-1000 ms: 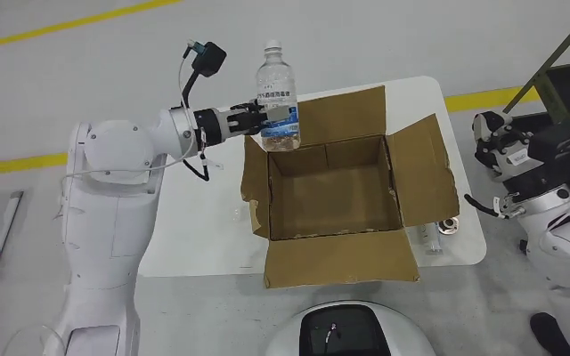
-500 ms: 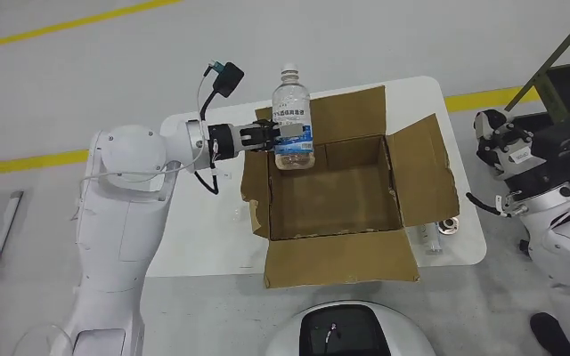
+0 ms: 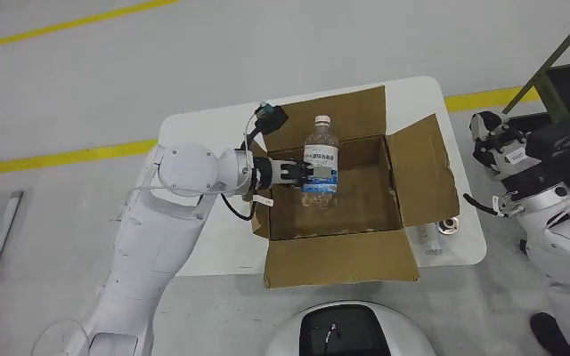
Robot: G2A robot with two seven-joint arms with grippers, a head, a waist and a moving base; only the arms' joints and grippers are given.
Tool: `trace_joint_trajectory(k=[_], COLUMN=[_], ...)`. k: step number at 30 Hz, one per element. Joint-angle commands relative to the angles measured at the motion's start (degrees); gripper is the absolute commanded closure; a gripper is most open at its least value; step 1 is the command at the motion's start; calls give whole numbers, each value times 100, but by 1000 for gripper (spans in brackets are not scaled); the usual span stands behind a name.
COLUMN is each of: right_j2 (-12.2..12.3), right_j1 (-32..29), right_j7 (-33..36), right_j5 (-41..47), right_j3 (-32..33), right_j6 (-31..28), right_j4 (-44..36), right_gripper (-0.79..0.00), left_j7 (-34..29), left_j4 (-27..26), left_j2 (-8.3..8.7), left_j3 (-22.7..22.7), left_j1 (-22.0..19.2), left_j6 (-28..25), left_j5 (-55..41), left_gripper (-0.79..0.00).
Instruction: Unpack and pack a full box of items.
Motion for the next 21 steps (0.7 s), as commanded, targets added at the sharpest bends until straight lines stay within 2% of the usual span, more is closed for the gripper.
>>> trace_joint_trajectory(k=[1,7,18,21], right_j2=[-4,-14,-29,-34], right_j1=[14,42,98,112], right_j7=[-9,-28,-29,-27], right_j5=[4,-5,3,-10], right_j3=[-3,-17,-40,-78], right_j6=[9,5,-48,-74], right_j4=[15,42,120,127], right_gripper=[0,0,0,0], left_j7=[-75,-130,-130,79], left_j4=[42,189,189,92], left_j2=[1,-9,-9,-8], left_j3=[184,307,307,327], left_j1=[-45,-17,-17,63], left_j6=[303,818,818,688], left_j5=[352,396,396,473], left_gripper=[0,0,0,0])
